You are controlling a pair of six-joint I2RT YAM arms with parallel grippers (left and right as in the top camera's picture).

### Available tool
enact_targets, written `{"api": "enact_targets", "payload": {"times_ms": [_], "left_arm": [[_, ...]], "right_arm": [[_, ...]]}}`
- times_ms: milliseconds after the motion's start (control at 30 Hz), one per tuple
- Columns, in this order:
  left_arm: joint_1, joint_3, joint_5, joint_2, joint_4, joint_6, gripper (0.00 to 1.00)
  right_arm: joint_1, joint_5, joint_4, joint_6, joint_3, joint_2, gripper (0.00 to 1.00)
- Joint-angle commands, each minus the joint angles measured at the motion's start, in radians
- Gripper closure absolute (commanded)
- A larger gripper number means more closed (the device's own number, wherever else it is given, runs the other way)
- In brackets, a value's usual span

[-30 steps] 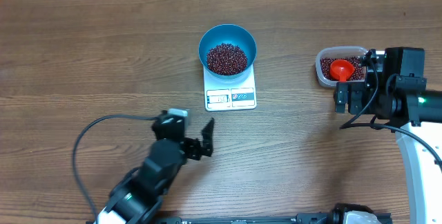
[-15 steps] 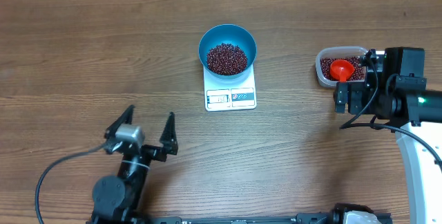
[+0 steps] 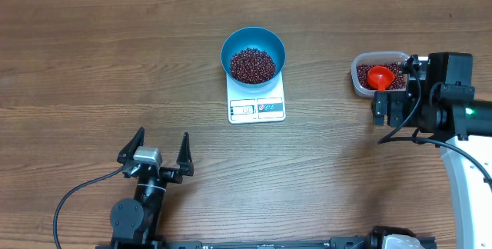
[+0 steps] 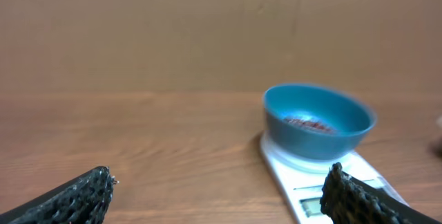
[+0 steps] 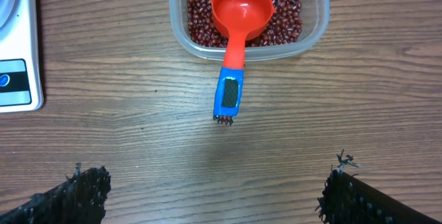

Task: Scoop item into bowl and weigh 150g on scale

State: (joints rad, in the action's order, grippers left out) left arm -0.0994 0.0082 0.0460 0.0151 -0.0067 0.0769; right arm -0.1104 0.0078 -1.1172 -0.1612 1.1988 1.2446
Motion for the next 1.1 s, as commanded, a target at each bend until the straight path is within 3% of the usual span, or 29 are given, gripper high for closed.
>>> {"api": "enact_targets", "payload": {"times_ms": [0,367,1067], "left_arm": [[0.045,-0.004,0.010,-0.013,-0.042,-0.051,0.01],[0.106,-0.004,0.010,-0.013,-0.072,-0.122,0.00],[0.106,-0.003,0.006,-0.011,-0.069,-0.122,0.00]], "right_arm": [[0.004,0.010,0.005,-0.004,0.026,0.002,0.00],[0.004,0.010,0.004,-0.004,0.026,0.002,0.00],[0.004,0.010,0.004,-0.004,0.026,0.002,0.00]]}}
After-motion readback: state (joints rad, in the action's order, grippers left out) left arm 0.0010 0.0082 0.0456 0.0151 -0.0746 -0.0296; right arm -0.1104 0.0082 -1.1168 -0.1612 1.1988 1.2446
